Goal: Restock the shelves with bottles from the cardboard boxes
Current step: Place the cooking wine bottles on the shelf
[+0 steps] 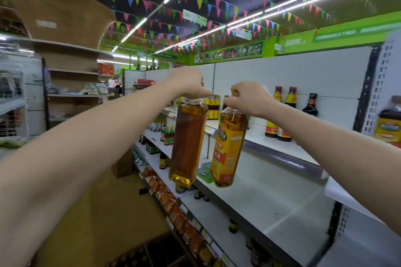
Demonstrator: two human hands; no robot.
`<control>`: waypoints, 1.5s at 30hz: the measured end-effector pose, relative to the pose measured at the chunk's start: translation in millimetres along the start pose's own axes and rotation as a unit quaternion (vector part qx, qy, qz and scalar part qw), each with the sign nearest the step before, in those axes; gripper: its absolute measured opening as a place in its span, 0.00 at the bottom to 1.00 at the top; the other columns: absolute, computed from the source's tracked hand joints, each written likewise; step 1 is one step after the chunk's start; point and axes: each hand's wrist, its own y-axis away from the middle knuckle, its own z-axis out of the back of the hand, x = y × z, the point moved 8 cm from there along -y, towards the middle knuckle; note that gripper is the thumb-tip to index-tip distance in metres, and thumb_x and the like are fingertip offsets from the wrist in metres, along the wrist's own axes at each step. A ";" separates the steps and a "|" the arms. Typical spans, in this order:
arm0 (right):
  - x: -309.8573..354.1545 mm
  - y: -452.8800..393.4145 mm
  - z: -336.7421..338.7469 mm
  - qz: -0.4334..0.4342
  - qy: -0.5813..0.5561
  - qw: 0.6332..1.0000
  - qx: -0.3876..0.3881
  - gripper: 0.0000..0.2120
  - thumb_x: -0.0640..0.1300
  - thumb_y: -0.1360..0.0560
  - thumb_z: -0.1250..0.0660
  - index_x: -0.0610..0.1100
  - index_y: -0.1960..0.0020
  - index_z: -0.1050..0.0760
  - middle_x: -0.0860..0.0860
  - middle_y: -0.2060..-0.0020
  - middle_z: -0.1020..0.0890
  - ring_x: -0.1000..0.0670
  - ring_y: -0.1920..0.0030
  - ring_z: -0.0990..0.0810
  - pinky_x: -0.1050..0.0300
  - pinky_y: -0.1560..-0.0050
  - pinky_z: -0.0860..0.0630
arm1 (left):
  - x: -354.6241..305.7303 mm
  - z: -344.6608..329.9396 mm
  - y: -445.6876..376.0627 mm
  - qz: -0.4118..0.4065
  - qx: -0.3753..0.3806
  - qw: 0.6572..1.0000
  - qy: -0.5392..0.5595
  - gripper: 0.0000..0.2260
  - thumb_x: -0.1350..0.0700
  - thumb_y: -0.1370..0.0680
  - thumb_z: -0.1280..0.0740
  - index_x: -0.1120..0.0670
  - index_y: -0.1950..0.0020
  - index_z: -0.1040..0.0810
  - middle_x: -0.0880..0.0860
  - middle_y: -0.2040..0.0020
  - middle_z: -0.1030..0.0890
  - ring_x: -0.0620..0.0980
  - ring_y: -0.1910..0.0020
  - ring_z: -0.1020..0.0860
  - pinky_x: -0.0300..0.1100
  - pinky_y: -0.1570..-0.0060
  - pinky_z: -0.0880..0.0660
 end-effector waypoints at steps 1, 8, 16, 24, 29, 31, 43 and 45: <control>-8.4 3.3 4.6 -0.013 0.005 1.000 -0.002 0.17 0.48 0.25 0.38 0.43 0.68 0.38 0.49 0.70 0.33 0.51 0.69 0.36 0.56 0.70 0.42 | -10.4 -1.1 -5.1 -0.013 0.005 1.000 0.005 0.18 0.44 0.23 0.38 0.55 0.65 0.31 0.50 0.68 0.31 0.49 0.68 0.32 0.40 0.70 0.37; -70.0 27.0 29.1 -0.098 0.062 0.993 -0.004 0.15 0.49 0.26 0.37 0.44 0.68 0.36 0.49 0.70 0.30 0.49 0.68 0.33 0.57 0.70 0.40 | -79.7 -18.6 -37.2 -0.091 -0.015 0.994 0.055 0.16 0.45 0.23 0.37 0.57 0.58 0.26 0.53 0.62 0.26 0.54 0.59 0.27 0.42 0.61 0.32; -154.5 78.6 79.2 -0.195 0.106 0.975 -0.025 0.16 0.47 0.27 0.37 0.43 0.69 0.37 0.49 0.72 0.32 0.49 0.69 0.34 0.57 0.70 0.39 | -188.3 -14.2 -63.6 -0.184 -0.037 0.974 0.129 0.16 0.47 0.25 0.36 0.55 0.67 0.31 0.51 0.68 0.29 0.54 0.62 0.28 0.42 0.66 0.37; -235.5 136.6 169.7 -0.231 0.180 0.954 -0.059 0.19 0.48 0.26 0.35 0.43 0.70 0.38 0.49 0.73 0.33 0.51 0.71 0.36 0.56 0.71 0.42 | -314.2 17.0 -75.6 -0.226 -0.038 0.944 0.239 0.18 0.49 0.24 0.35 0.55 0.69 0.35 0.52 0.70 0.33 0.52 0.68 0.34 0.42 0.72 0.42; -287.5 164.7 212.1 -0.256 0.204 0.942 -0.068 0.17 0.48 0.26 0.37 0.42 0.69 0.36 0.49 0.72 0.33 0.50 0.69 0.36 0.57 0.69 0.40 | -392.3 33.0 -74.2 -0.259 -0.042 0.923 0.282 0.14 0.49 0.23 0.35 0.59 0.62 0.26 0.57 0.67 0.29 0.58 0.63 0.27 0.46 0.66 0.34; -304.7 175.9 222.5 -0.267 0.208 0.938 -0.071 0.17 0.48 0.26 0.36 0.42 0.69 0.35 0.48 0.72 0.32 0.49 0.68 0.34 0.57 0.68 0.39 | -420.2 36.6 -74.7 -0.273 -0.041 0.917 0.287 0.16 0.50 0.24 0.35 0.64 0.53 0.22 0.59 0.63 0.25 0.61 0.58 0.25 0.47 0.63 0.30; -383.5 215.8 230.3 -0.313 0.186 0.931 -0.035 0.20 0.48 0.27 0.36 0.43 0.71 0.39 0.50 0.74 0.36 0.50 0.71 0.38 0.57 0.70 0.42 | -527.5 15.9 -93.3 -0.335 -0.013 0.904 0.265 0.17 0.46 0.24 0.34 0.54 0.68 0.32 0.49 0.70 0.32 0.47 0.70 0.34 0.40 0.71 0.39; -396.5 217.1 229.4 -0.322 0.185 0.928 -0.028 0.20 0.49 0.26 0.36 0.43 0.71 0.38 0.50 0.73 0.35 0.51 0.71 0.37 0.57 0.70 0.40 | -537.8 9.4 -96.4 -0.349 -0.002 0.899 0.266 0.17 0.48 0.24 0.35 0.54 0.68 0.34 0.50 0.70 0.34 0.47 0.71 0.36 0.41 0.71 0.41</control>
